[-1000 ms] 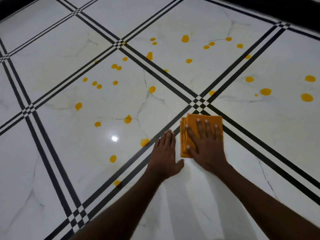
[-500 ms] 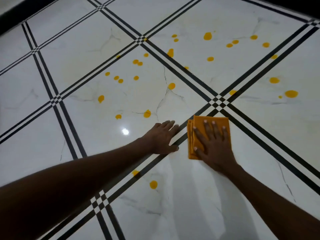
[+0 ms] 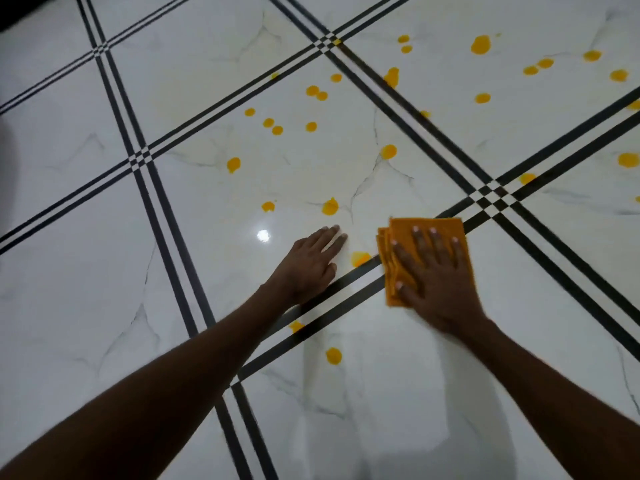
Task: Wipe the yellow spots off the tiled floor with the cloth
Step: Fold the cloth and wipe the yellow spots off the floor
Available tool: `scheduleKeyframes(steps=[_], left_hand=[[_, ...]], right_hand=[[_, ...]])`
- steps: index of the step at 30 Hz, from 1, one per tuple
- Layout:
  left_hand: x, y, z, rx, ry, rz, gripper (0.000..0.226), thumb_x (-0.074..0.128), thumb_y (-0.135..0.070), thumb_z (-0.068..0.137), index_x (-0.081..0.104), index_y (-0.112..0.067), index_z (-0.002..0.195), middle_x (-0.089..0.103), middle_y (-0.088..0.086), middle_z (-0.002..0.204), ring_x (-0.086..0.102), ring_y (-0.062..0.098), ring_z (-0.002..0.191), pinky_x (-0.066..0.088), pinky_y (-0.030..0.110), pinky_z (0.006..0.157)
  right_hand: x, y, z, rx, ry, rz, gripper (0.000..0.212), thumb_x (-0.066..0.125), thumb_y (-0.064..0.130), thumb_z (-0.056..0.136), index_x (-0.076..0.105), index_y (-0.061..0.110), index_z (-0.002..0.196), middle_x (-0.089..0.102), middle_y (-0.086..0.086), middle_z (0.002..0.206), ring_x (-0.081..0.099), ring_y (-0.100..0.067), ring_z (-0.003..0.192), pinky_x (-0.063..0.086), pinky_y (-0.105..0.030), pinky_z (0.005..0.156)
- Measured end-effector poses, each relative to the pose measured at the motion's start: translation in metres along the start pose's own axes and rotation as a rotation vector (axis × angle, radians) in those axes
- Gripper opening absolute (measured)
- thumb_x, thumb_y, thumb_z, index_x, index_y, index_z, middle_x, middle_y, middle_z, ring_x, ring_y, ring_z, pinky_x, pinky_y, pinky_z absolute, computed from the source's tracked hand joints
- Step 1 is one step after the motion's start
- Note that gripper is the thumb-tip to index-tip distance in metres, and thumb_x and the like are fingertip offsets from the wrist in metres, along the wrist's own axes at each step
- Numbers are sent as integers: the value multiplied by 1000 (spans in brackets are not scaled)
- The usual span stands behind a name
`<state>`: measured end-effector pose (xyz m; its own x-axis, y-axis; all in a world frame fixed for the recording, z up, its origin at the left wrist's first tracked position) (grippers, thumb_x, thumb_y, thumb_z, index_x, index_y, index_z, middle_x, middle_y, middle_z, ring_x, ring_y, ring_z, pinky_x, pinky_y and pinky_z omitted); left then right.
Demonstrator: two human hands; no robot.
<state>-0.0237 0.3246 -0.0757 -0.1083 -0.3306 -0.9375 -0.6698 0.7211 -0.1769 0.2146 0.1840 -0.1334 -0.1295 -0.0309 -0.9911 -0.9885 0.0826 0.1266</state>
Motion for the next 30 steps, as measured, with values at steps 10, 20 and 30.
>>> scheduleKeyframes(steps=[10,20,30], left_hand=[[0,52,-16,-164,-86,-56,55,34,-30,102,31,-21,156,27,15,162,25,31,149,32,47,115],[7,118,-57,-391,-38,-72,63,37,-29,105,7,-18,160,3,13,168,4,31,155,21,51,121],[24,123,-78,-461,-50,-49,72,38,-40,104,-2,-20,160,-7,13,167,-4,30,155,13,49,123]], right_hand=[[9,92,21,-139,12,56,65,24,51,101,11,30,162,10,-13,169,6,-40,156,10,-64,121],[12,163,-14,-35,-21,170,60,26,44,103,21,28,160,16,-12,169,10,-40,155,11,-65,121],[10,169,5,57,-21,154,67,33,52,100,17,28,161,12,-12,169,9,-40,155,9,-63,122]])
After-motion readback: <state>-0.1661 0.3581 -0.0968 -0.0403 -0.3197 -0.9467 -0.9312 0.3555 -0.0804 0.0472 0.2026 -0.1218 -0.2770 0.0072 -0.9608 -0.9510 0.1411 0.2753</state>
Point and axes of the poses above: each hand's wrist, its own z-axis towards the middle knuckle, its own x-axis out of the palm, y = z × x, the point moved 1 cm from there along z, towards the middle knuckle
